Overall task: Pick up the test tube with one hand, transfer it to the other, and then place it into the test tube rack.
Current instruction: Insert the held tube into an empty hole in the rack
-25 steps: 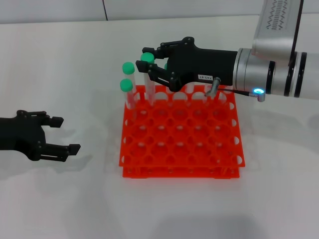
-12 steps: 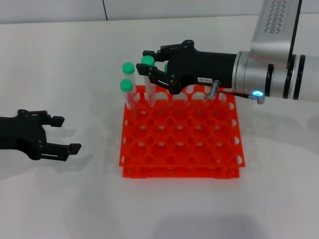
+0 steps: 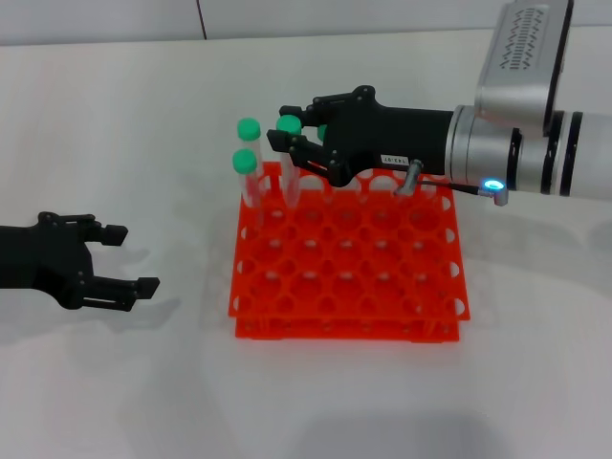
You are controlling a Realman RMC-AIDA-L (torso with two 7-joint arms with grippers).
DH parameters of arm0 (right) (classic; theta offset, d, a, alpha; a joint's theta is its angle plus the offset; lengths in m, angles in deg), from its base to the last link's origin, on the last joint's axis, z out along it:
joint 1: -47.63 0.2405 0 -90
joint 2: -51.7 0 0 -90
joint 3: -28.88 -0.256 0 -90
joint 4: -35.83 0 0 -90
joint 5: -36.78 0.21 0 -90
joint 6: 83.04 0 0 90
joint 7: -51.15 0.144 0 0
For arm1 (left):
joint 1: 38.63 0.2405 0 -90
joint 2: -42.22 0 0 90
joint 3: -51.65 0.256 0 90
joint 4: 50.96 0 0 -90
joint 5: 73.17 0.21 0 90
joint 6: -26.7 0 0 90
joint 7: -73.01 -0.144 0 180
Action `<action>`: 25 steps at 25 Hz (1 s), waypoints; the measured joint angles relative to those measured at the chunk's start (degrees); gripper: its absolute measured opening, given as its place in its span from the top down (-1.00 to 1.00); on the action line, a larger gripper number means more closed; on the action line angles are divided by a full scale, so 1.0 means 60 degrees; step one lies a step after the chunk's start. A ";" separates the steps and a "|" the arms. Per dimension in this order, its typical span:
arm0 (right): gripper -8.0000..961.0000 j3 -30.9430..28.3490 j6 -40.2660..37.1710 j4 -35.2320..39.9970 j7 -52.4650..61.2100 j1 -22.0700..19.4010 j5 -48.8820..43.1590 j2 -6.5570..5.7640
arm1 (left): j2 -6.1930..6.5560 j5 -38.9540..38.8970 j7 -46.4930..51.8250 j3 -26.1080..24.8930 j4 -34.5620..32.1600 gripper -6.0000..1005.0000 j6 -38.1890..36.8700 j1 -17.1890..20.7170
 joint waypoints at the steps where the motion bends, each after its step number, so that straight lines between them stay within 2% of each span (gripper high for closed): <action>1: 0.44 0.0001 0.0006 -0.0004 -0.0004 0.0002 0.0000 0.0000 | -0.0011 0.0000 -0.0012 0.0000 0.0000 -0.74 0.0000 0.0001; 25: 0.44 0.0161 -0.0029 -0.0136 -0.0077 0.0030 0.0092 0.0003 | -0.0056 0.0000 -0.0062 0.0000 0.0102 -0.74 0.0073 -0.0069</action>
